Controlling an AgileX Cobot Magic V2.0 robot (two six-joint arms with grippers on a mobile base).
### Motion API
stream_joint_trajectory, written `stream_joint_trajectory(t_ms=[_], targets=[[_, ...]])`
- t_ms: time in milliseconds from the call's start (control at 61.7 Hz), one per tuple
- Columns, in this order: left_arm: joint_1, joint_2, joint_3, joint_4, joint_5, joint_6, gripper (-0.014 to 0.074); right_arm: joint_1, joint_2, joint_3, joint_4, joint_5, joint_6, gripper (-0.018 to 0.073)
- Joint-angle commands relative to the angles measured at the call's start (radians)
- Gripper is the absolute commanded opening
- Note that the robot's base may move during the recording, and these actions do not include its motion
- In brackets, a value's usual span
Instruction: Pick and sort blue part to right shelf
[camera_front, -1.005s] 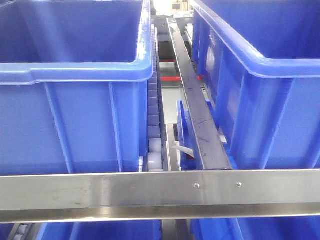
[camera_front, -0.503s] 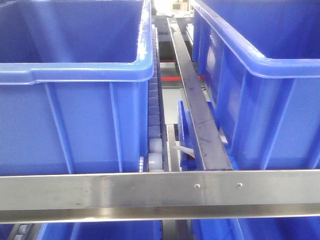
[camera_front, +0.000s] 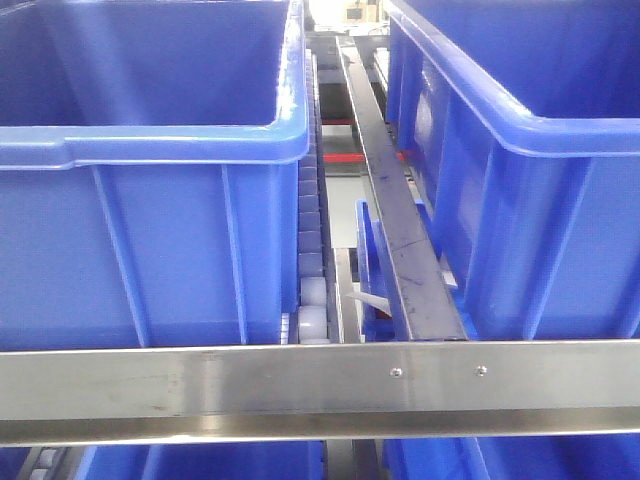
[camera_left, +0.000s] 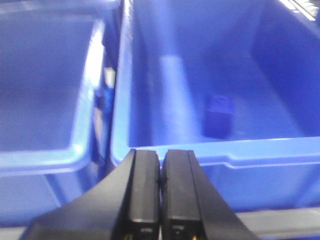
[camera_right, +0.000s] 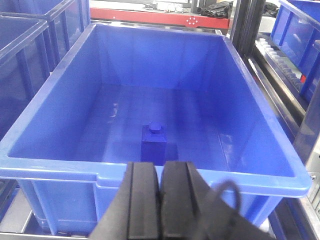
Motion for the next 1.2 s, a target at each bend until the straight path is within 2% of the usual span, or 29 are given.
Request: stream_joint_trajectory(t_ms=[0,81,178,470,503,665,1184], targets=[[0.059,-0.03,0.054,-0.035,-0.206,0.07,0.0125,-0.001,-0.011,-0.024,-0.003,-0.089,-0.003,0.0038],[0.107,-0.068,0.159,-0.078,-0.352,0.07,0.0125,-0.001,-0.011,-0.024,-0.003,-0.089,-0.003,0.0038],[0.14,-0.096,0.274,-0.12,-0.473,0.07,0.0125,-0.001,-0.011,-0.024,-0.003,-0.089,-0.003,0.0038],[0.195,-0.103,0.533,-0.182,-0.792,0.07,0.0125,-0.001,-0.011,-0.024,-0.003,-0.089,-0.003,0.0038],[0.201,-0.103,0.524,-0.193,-0.75,0.07,0.0125,-0.001,-0.011,-0.024,-0.003,-0.089,-0.003,0.0038],[0.221,-0.103,0.528,-0.206,-0.78,0.07,0.0125,-0.001,-0.011,-0.024,-0.003,-0.09,-0.003,0.0038],[0.221,-0.101,0.528,-0.206,-0.78,0.07,0.0125,-0.001,-0.011,-0.023,-0.003,-0.092,-0.003,0.0038]])
